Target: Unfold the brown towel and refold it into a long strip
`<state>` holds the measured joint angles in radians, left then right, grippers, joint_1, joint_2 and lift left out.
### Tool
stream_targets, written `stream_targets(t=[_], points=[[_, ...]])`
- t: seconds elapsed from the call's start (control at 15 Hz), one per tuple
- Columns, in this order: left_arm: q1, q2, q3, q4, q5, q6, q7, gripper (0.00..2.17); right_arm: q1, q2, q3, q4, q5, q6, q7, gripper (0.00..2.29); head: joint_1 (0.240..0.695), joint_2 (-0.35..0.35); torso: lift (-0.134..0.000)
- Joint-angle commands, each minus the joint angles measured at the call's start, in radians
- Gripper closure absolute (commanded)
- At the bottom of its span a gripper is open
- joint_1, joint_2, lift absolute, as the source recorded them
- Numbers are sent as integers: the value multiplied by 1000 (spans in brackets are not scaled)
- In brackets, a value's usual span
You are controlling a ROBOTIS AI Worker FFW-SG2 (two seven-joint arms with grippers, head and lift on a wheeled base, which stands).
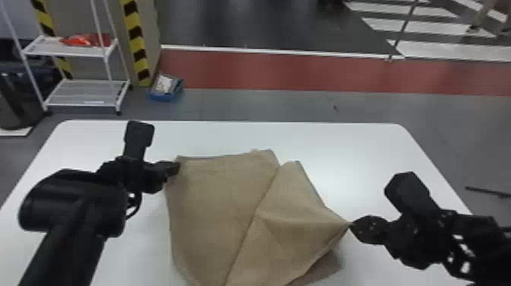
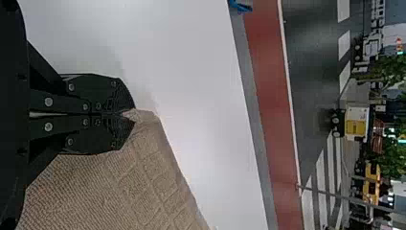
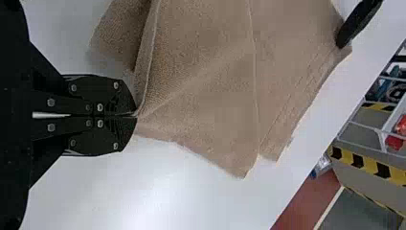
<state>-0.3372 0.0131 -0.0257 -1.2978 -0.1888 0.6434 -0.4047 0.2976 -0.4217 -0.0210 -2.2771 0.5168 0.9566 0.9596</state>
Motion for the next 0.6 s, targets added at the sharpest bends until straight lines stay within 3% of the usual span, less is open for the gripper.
stream_targets(t=[0.0,0.33,0.53], points=[[50,5,84,-147,8,86,1,2148,-72,0,-33,70,-12,-6,-10,2064,695,-121,-103],[253,18,279,-440,68,218,12,2148,-121,1,-85,150,-12,-12,2,2064,695,-73,-103],[399,18,322,-566,121,218,47,2148,-120,8,-128,171,8,0,47,2064,695,-31,-103]])
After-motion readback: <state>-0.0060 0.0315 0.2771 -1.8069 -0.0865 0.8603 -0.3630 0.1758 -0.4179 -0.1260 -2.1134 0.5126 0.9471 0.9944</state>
